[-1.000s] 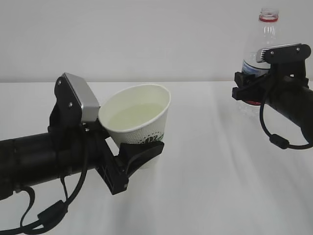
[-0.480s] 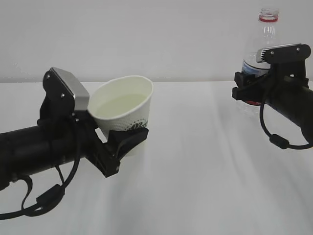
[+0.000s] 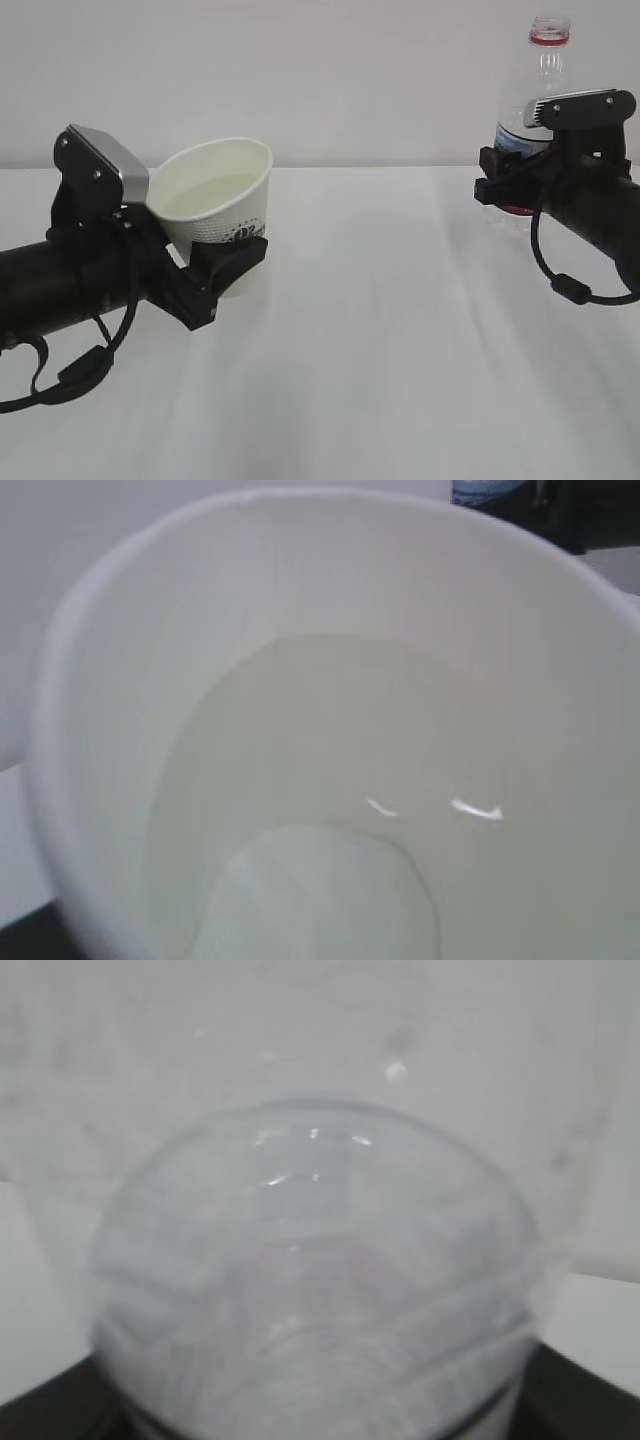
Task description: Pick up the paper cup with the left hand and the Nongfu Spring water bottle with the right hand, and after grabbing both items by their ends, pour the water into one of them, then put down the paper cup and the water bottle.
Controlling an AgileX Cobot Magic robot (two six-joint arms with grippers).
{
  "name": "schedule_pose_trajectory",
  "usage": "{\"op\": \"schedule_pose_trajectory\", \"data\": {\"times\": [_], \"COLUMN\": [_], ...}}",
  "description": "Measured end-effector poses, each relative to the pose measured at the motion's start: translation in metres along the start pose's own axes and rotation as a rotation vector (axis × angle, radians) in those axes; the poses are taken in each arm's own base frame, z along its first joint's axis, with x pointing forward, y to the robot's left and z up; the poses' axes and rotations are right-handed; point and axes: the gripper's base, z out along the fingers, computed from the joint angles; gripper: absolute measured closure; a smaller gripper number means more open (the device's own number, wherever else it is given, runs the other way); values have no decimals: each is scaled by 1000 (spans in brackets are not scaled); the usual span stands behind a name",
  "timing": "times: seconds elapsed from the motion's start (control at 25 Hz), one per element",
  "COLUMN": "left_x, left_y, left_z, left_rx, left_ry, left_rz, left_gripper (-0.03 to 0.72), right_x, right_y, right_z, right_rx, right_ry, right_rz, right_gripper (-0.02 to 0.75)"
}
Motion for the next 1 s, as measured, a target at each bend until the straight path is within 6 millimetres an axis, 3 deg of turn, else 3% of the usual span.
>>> {"op": "schedule_pose_trajectory", "data": {"times": [1.0], "left_x": [8], "left_y": [73], "left_z": [-25], "left_rx": [-279], "left_ry": [3], "left_rz": [-81], "left_gripper": [171], "right_x": [0], "right_y": [0], "right_z": [0], "right_rx": [0], "right_ry": [0], "right_rz": [0], "right_gripper": [266]}}
